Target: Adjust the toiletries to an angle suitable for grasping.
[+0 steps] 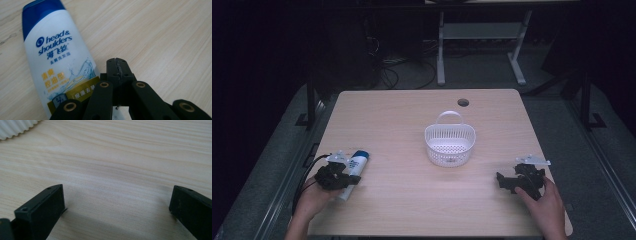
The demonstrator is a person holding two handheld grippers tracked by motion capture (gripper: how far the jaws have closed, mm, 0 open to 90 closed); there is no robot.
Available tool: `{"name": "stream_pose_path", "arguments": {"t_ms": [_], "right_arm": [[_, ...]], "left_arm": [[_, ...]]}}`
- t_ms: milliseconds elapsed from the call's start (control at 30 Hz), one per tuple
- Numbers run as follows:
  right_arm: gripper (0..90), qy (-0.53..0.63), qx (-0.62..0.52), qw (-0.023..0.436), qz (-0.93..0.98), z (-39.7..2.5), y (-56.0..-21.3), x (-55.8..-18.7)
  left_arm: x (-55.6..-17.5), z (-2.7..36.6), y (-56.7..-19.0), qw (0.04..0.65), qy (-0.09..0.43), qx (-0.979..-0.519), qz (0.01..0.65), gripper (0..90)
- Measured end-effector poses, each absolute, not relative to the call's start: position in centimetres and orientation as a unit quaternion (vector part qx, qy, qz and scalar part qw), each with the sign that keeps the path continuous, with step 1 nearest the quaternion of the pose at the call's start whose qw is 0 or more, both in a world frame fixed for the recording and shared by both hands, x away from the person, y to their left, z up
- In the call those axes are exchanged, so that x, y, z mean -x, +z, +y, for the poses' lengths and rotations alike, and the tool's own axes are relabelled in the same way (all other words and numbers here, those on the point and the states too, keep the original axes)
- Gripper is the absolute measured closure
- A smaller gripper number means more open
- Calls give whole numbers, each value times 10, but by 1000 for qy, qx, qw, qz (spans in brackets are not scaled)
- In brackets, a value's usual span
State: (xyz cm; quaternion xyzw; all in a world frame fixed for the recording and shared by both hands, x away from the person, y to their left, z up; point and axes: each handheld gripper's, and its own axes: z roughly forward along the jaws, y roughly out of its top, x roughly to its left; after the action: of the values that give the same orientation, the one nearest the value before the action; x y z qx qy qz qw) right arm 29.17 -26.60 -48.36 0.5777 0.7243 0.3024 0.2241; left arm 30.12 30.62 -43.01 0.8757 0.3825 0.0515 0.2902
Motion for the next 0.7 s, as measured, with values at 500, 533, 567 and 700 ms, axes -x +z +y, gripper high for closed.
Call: {"name": "stream_pose_path", "arguments": {"t_ms": [500, 533, 567, 700], "right_arm": [[0, 302, -578, 224, 724, -266, -484, -292], [0, 302, -578, 224, 724, -266, -484, -292], [0, 302, -578, 224, 724, -266, -484, -292], [0, 303, -578, 224, 724, -266, -484, -292]], "left_arm": [[-301, 303, -416, 312, 62, -870, 377, 796], [-301, 303, -416, 312, 62, -870, 377, 778], [-302, 304, -413, 314, 67, -868, 379, 742], [-305, 307, -408, 322, 82, -857, 393, 581]]}}
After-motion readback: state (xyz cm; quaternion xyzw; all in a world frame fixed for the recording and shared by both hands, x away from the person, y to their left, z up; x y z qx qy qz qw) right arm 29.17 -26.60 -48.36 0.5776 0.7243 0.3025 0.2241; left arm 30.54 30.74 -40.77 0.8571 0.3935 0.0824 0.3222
